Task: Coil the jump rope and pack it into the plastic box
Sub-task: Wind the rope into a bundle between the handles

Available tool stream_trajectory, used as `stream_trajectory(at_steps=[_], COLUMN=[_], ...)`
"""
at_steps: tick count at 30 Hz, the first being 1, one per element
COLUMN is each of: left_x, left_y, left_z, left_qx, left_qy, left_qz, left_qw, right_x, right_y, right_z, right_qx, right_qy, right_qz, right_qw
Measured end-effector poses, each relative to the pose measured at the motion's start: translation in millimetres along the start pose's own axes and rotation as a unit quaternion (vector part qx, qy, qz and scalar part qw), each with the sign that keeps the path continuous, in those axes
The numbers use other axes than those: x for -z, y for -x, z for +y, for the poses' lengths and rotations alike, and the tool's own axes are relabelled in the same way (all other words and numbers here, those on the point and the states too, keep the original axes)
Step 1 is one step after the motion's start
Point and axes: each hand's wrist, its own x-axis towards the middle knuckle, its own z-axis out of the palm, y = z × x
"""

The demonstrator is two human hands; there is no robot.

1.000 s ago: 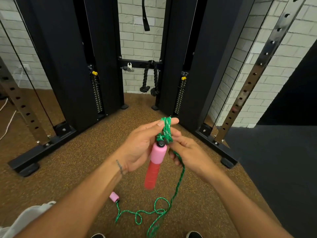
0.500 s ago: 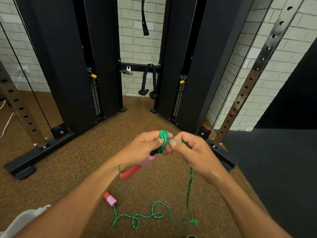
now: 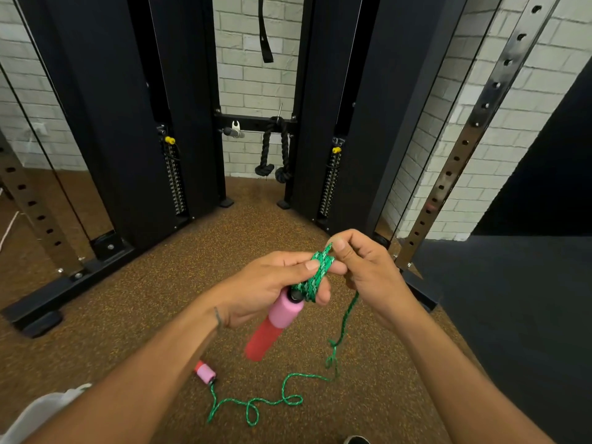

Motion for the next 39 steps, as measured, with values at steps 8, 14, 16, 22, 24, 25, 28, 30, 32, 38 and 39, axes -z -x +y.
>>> stream_trajectory(at_steps=[8,14,16,22,24,25,28,30,32,38,39], left_x=[2,-4,-2,6,7,7,8,9,8,3,2], left_y=[0,-5,-6,-9,-8,-8,-7,-5,-4,-4,-4], left_z=[1,4,3,-1,-1,0,0,-1,0,0,0], left_qx=[-0.041,-0.053,-0.053,-0.044,-0.039,-0.035,-0.014,-0.004,0.003,0.007,0.010], left_qy=[0.091,0.120,0.134,0.069,0.049,0.045,-0.003,-0.053,-0.071,-0.043,-0.030], left_qz=[0.010,0.122,0.160,0.205,0.205,0.204,0.194,0.187,0.173,0.095,0.087], left_qw=[0.995,0.984,0.977,0.975,0.977,0.977,0.981,0.981,0.982,0.995,0.996], right_x=[-14,-17,-18,-22,-20,-19,-15,-11,-8,-5,-4], right_y=[4,5,7,15,14,15,15,14,14,10,7], right_z=[11,7,7,6,4,2,-1,-4,-10,-11,-9], right_qx=[-0.106,-0.125,-0.114,-0.058,-0.043,-0.031,-0.018,-0.012,0.016,0.070,0.076], right_qy=[-0.007,0.016,0.079,0.199,0.170,0.161,0.088,0.040,0.026,0.012,0.024], right_qz=[-0.072,-0.084,-0.107,-0.155,-0.140,-0.137,-0.126,-0.110,-0.094,-0.044,-0.035], right_qw=[0.992,0.988,0.985,0.966,0.974,0.977,0.988,0.993,0.995,0.996,0.996])
